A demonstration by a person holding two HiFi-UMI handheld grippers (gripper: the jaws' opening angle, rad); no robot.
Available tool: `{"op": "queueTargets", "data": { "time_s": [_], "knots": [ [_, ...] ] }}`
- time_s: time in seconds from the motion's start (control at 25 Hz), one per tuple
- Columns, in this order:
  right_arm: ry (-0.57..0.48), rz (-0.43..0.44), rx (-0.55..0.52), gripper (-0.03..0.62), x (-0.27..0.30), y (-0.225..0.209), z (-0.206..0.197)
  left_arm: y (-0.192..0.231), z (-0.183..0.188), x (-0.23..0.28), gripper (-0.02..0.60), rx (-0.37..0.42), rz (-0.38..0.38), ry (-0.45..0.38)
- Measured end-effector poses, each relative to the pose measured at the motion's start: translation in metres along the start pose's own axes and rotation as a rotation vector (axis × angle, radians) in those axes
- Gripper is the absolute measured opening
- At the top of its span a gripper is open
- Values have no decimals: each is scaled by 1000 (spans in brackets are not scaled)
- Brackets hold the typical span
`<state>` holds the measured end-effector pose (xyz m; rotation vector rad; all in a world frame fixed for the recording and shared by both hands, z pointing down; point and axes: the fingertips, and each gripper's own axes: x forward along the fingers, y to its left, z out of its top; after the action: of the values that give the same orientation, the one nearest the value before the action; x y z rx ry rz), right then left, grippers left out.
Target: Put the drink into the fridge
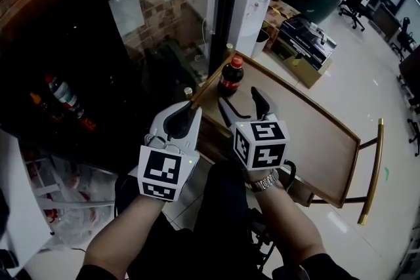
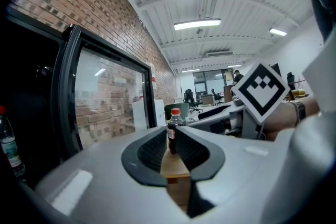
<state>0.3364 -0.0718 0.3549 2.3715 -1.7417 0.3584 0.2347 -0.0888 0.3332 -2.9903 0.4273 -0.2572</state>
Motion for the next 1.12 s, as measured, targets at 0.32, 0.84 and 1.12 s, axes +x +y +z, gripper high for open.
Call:
{"op": "queueTargets", "data": {
  "time_s": [0.32,0.84,1.12],
  "knots": [
    [34,-31,11,360,24,-19,-3,5,2,32,32,2,-46,-4],
    [104,-35,2,370,79,-31,-11,28,9,61,34,19,-60,-6],
    [125,-46,-2,370,96,-35,-14,41,8,65,32,23,-47,-1]
  ]
}}
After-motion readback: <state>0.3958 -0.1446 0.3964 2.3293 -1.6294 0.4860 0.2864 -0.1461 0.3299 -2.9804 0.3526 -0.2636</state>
